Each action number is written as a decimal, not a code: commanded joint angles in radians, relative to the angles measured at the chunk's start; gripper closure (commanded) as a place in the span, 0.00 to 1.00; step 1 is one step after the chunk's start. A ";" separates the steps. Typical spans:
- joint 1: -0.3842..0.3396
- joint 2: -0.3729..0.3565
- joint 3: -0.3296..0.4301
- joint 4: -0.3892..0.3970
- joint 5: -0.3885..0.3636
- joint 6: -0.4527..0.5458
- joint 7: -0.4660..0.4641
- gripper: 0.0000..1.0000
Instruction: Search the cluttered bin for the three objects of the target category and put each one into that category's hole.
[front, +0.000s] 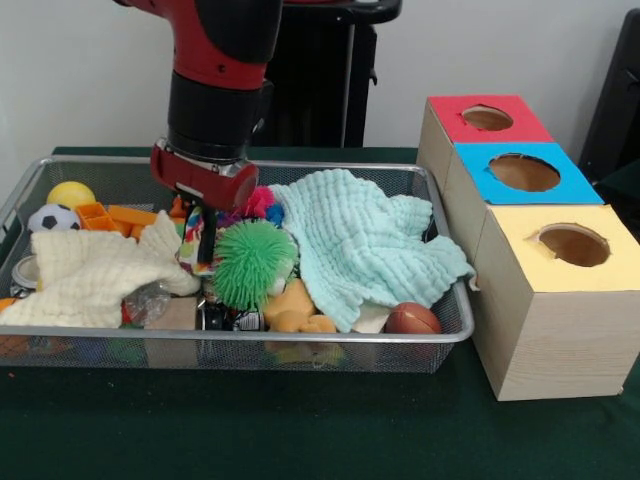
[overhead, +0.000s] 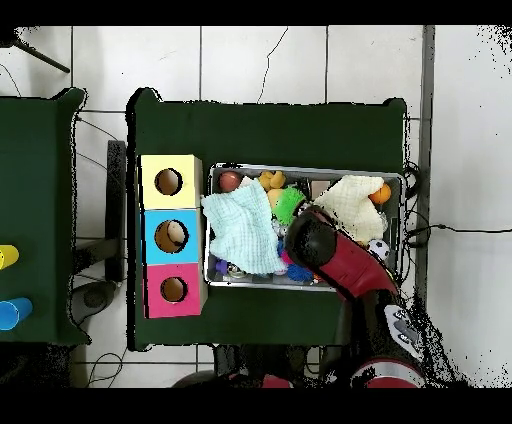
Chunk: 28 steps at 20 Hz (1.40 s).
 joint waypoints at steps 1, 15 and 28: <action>0.011 0.046 0.091 0.042 -0.031 -0.021 0.173 1.00; 0.034 0.061 0.049 0.026 -0.023 -0.030 0.179 0.00; 0.068 -0.048 -0.008 0.023 -0.017 0.121 0.143 0.00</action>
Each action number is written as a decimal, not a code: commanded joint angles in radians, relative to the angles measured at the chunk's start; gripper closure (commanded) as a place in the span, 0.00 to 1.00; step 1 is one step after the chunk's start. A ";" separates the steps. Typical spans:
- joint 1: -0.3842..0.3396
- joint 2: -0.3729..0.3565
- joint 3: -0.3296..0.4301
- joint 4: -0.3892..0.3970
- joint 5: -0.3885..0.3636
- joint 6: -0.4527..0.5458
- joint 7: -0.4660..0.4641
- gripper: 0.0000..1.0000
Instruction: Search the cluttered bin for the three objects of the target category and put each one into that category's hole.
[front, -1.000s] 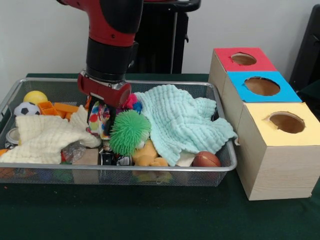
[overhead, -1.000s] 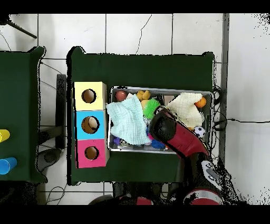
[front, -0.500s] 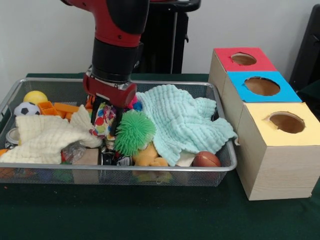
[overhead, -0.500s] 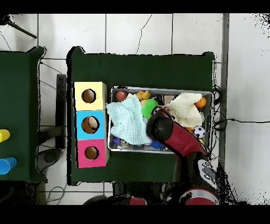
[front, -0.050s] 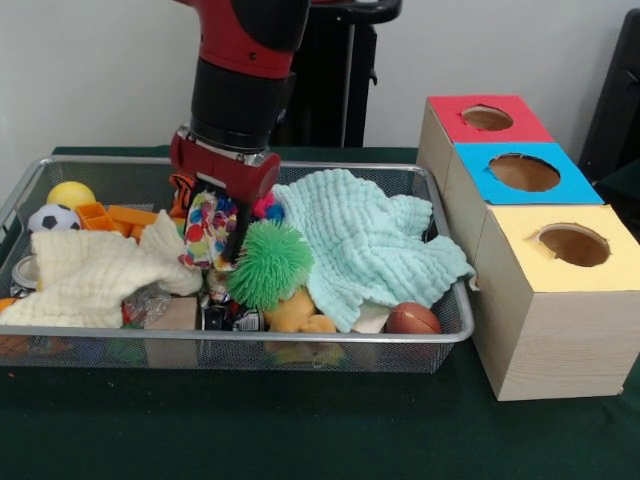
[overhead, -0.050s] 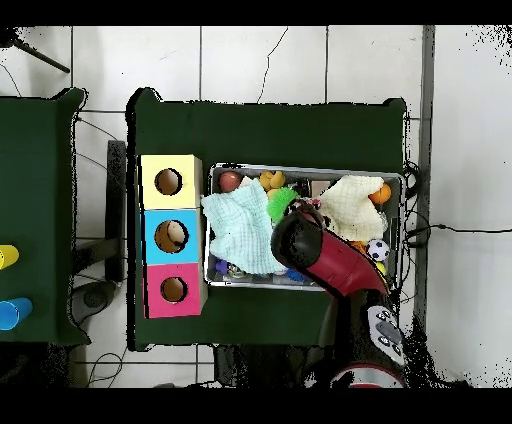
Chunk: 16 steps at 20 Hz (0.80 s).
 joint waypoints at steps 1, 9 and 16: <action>-0.010 -0.032 0.036 0.020 -0.018 0.131 0.137 0.00; -0.077 -0.036 0.083 0.030 -0.048 0.097 0.103 1.00; -0.144 -0.031 0.130 0.031 -0.103 0.029 0.083 1.00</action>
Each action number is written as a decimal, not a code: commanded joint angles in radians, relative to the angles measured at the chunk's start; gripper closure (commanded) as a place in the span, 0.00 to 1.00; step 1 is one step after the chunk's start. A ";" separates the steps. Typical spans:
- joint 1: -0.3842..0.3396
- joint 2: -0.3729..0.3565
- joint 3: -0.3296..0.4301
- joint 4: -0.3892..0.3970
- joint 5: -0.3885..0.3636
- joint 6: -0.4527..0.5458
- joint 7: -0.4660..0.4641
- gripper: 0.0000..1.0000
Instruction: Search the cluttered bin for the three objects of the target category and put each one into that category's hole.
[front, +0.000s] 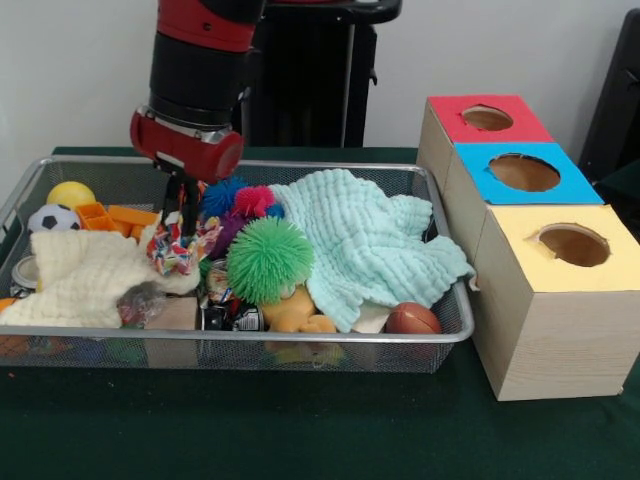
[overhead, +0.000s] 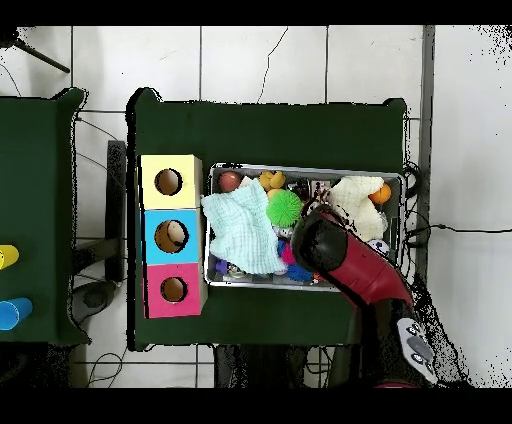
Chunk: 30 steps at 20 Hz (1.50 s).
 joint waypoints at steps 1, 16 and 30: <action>-0.061 0.012 0.114 0.026 -0.073 0.018 0.089 1.00; 0.151 -0.213 -0.036 0.005 -0.010 0.421 0.217 1.00; 0.267 -0.221 -0.107 -0.100 0.027 0.533 0.312 1.00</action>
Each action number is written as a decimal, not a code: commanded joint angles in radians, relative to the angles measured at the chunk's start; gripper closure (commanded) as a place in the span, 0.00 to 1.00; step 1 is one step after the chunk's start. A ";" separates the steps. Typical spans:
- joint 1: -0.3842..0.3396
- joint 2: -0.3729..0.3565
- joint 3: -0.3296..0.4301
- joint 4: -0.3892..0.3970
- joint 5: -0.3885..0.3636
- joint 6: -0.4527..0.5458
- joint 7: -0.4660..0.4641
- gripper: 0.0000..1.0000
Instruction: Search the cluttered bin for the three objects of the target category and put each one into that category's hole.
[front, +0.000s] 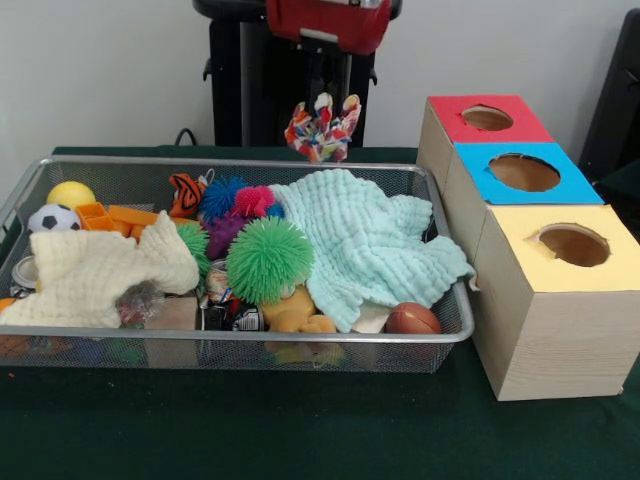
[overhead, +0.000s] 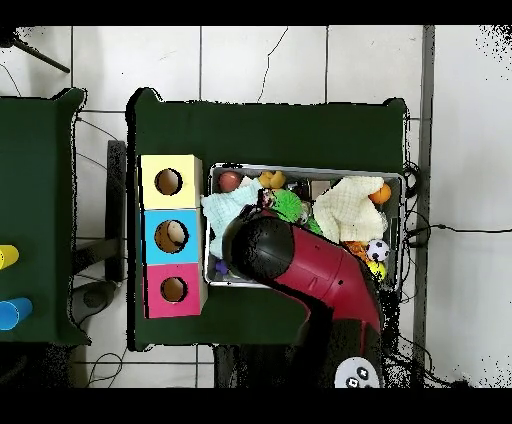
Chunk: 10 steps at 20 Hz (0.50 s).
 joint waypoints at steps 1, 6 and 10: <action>0.014 0.015 -0.007 -0.088 0.053 0.081 0.301 1.00; 0.033 0.054 0.006 -0.160 0.077 0.092 0.310 1.00; 0.058 0.089 -0.014 -0.241 0.061 0.136 0.307 1.00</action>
